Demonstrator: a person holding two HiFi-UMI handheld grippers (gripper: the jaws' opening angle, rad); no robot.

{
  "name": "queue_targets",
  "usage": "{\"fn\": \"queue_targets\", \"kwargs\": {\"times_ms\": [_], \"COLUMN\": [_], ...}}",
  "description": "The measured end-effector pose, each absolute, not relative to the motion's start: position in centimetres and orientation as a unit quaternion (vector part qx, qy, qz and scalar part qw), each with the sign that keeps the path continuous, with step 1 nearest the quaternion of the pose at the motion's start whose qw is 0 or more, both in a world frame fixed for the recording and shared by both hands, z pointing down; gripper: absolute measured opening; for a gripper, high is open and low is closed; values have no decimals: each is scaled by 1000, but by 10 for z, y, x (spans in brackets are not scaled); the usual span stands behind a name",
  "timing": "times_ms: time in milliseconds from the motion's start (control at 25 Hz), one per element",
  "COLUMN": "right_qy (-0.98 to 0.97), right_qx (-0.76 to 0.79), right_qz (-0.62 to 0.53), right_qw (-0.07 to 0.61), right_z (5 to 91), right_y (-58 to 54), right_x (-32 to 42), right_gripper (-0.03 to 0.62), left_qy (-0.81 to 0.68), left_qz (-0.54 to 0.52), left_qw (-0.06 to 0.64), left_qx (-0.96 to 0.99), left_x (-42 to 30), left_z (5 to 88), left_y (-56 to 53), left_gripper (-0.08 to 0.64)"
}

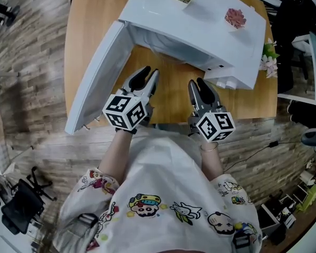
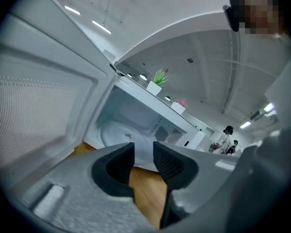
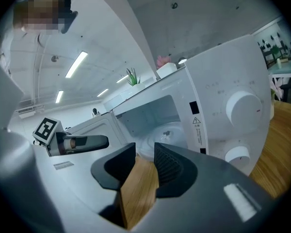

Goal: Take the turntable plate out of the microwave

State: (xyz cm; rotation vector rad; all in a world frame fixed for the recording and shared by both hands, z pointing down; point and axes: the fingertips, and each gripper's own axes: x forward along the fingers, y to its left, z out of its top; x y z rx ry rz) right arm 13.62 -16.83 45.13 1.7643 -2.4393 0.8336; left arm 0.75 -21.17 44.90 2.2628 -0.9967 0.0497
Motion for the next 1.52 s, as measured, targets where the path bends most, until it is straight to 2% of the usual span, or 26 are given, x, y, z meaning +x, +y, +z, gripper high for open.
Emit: {"fn": "queue_targets", "kwargs": {"times_ms": [560,1520], "right_qy": [-777,-757], "right_qx": [558,571], "right_qz": [292,319], "right_qw": [12,15], "right_z": [479,501], "right_y": [-168,-163], "right_x": [130,145], "right_gripper": [115,115], "left_qy": [-387,-396], "left_qz": [-28,-81], "left_qw": [437,538], "left_qx": [811,740], "left_x": [21,46], "left_z": [508,567], "left_y": [-237,-272], "left_gripper": [114,146]}}
